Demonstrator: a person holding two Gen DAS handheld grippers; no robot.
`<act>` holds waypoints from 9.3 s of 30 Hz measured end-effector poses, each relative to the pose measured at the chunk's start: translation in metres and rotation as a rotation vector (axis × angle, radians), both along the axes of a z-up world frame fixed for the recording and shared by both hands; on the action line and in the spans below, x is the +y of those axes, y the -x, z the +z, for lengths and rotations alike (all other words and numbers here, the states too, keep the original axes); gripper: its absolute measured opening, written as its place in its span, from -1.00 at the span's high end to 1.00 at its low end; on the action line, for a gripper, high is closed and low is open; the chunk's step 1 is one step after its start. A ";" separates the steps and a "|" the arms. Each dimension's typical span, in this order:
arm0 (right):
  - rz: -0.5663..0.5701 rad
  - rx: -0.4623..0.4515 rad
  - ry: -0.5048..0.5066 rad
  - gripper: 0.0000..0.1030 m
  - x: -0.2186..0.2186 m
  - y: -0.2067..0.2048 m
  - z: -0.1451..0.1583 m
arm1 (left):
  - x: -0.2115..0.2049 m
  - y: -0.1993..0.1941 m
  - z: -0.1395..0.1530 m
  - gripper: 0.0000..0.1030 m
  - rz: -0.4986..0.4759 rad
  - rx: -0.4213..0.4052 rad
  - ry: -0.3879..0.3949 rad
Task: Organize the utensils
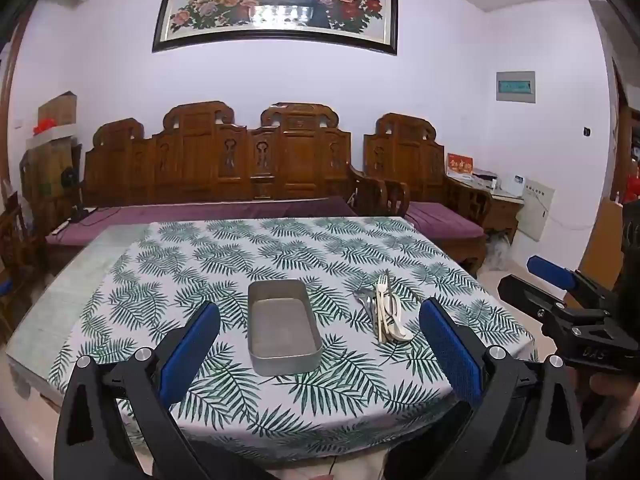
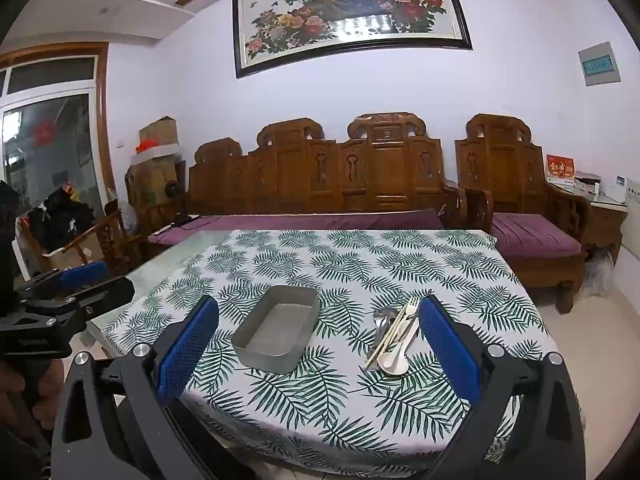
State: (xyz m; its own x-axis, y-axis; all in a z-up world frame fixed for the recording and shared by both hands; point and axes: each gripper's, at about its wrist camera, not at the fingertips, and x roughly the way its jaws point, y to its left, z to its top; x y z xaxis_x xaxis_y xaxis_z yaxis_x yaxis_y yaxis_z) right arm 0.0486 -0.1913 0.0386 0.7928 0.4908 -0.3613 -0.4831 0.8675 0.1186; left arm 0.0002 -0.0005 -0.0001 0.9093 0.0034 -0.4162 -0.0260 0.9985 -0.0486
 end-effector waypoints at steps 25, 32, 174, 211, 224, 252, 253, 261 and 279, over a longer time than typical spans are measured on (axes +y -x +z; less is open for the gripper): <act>0.003 0.004 -0.005 -0.95 0.001 0.004 0.000 | -0.002 0.000 0.002 -0.87 -0.005 -0.002 0.010; 0.004 0.004 -0.007 -0.95 0.000 0.004 -0.001 | -0.003 0.001 0.005 -0.87 -0.006 -0.007 0.012; -0.050 0.564 0.395 0.89 -0.085 -0.270 -0.233 | -0.094 -0.272 -0.213 0.33 -0.275 0.607 -0.019; -0.010 0.385 0.293 0.89 -0.068 -0.247 -0.153 | -0.040 -0.231 -0.140 0.92 -0.207 0.439 0.000; 0.108 0.325 0.301 0.89 -0.023 -0.217 -0.129 | 0.019 -0.196 -0.143 0.92 -0.108 0.435 -0.007; 0.248 0.392 0.315 0.89 0.101 -0.200 -0.144 | 0.094 -0.180 -0.148 0.69 0.019 0.376 0.109; 0.256 0.396 0.312 0.89 0.110 -0.200 -0.143 | 0.096 -0.179 -0.147 0.68 0.019 0.371 0.111; 0.289 0.452 0.303 0.89 0.165 -0.209 -0.153 | 0.106 -0.169 -0.142 0.65 0.029 0.335 0.098; 0.317 0.568 0.231 0.86 0.211 -0.226 -0.182 | 0.116 -0.166 -0.137 0.58 0.031 0.308 0.134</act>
State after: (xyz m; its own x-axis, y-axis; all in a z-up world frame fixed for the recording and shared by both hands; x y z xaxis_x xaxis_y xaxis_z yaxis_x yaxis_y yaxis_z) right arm 0.2742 0.0199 -0.1430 0.2804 0.5284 -0.8014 -0.6351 0.7281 0.2579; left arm 0.1658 0.1151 -0.1376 0.7410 -0.0443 -0.6701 -0.0899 0.9823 -0.1644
